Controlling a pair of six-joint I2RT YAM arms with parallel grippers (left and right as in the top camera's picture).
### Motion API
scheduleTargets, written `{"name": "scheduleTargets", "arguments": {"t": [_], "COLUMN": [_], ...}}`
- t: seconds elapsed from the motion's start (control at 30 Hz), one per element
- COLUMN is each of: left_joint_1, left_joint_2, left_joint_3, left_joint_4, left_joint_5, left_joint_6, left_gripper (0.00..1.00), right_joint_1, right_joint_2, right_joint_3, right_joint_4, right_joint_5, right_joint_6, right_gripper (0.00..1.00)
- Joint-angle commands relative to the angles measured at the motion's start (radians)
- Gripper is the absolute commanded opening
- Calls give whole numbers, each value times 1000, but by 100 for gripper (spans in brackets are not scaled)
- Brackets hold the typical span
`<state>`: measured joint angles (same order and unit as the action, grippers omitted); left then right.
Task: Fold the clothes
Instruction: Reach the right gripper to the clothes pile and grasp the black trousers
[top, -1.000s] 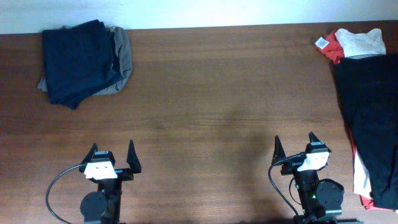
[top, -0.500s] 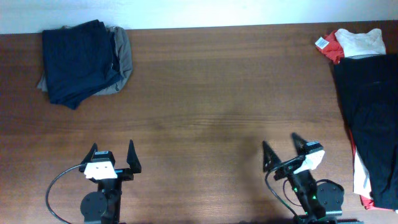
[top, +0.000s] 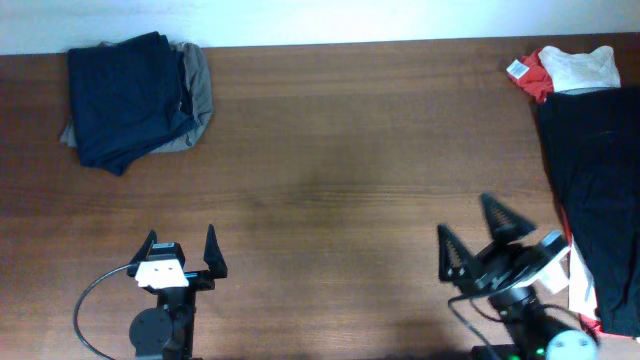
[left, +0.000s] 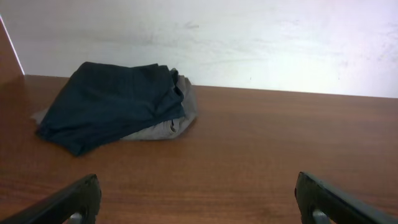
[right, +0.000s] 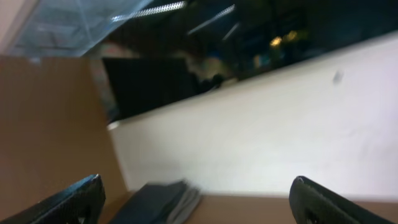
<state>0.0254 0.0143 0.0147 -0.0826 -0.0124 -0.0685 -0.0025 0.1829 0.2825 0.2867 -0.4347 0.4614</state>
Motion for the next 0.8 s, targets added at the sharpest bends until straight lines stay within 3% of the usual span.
{"name": "scheduleTargets", "arguments": {"t": [0.0, 0.17, 0.3, 0.43, 0.57, 0.77], "left_joint_1": [-3, -3, -3, -3, -3, -3], "left_joint_2": [-8, -8, -8, -8, -8, -8], "left_joint_3": [-6, -6, -6, -6, -6, -6], "left_joint_4": [0, 0, 0, -1, 0, 0], "left_joint_5": [-7, -7, -7, -7, -7, -7], "left_joint_6": [16, 16, 16, 16, 16, 16], "left_gripper": [99, 99, 99, 99, 99, 99], "right_joint_1": [-5, -11, -76, -148, -198, -241], "right_joint_2": [246, 700, 1070, 1344, 1541, 1775], "right_joint_3": [256, 657, 1007, 1244, 1337, 1337], "right_joint_4": [-106, -356, -657, -862, -914, -818], "right_joint_5": [186, 403, 538, 715, 859, 972], "right_joint_6": [-218, -362, -461, -491, -512, -785], "right_gripper": [98, 98, 98, 98, 98, 98]}}
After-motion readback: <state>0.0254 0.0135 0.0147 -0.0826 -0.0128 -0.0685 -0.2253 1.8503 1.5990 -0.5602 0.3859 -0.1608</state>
